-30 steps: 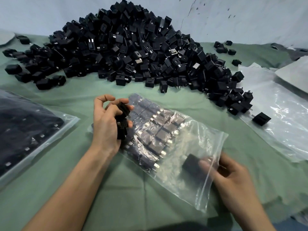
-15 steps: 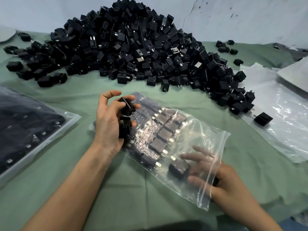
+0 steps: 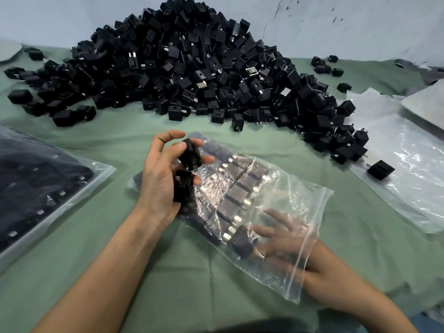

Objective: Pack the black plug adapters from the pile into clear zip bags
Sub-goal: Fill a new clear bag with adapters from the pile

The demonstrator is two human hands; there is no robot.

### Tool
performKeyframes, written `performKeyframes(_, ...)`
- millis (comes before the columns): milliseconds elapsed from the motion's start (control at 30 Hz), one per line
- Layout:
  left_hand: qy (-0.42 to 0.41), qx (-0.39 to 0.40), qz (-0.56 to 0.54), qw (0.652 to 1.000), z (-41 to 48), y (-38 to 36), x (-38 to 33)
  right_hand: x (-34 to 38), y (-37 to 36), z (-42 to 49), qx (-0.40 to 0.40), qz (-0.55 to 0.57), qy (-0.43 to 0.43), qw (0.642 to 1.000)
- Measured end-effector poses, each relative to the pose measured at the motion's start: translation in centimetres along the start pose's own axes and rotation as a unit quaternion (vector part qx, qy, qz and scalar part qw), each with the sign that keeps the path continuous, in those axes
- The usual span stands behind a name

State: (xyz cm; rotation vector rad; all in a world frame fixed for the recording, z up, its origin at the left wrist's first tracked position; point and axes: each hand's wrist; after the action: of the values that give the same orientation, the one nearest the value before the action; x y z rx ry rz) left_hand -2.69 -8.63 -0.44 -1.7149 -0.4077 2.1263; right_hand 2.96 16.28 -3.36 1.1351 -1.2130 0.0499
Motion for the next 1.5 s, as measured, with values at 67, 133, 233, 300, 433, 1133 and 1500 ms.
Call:
performKeyframes(67, 0.012, 0.017, 0.001, 1.0, 0.0, -0.1, 0.0, 0.1, 0.1, 0.1, 0.018, -0.005, -0.005, 1.0)
performKeyframes(133, 0.016, 0.033, 0.007, 0.999, -0.1, -0.1, 0.0, 0.1, 0.6, -0.3, 0.024, -0.006, 0.002, 1.0)
performKeyframes(233, 0.011, 0.061, 0.001, 0.998, -0.3, -0.2, -0.1, 0.0, 2.4, -1.7, 0.013, 0.014, -0.006, 1.0)
performKeyframes(300, 0.014, 0.075, -0.002, 0.997, -0.4, -0.3, -0.2, 0.0, 3.8, -2.8, -0.071, 0.072, -0.037, 0.994)
performKeyframes(433, 0.068, 0.1, -0.019, 0.992, -0.5, -1.1, 0.1, 0.8, 5.2, -3.7, -0.293, 0.076, -0.066, 0.951)
performKeyframes(1133, 0.101, 0.101, -0.085, 0.986, -0.5, -0.7, -0.4, 3.1, 3.0, 0.0, -0.362, 0.407, -0.027, 0.838)
performKeyframes(1500, 0.078, -0.021, -0.2, 0.977, -0.1, -0.3, -0.2, 1.6, 2.3, -2.7, -0.309, 0.323, -0.201, 0.871)
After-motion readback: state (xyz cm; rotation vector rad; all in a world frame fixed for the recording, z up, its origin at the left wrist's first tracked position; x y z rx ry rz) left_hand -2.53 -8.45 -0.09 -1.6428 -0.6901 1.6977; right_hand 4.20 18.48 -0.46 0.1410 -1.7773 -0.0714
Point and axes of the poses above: each hand's wrist, its own z-axis towards the middle knuckle, its own y-axis out of the back of the hand, x = y × z, and after that the axes turned 12 degrees about x, right-handed
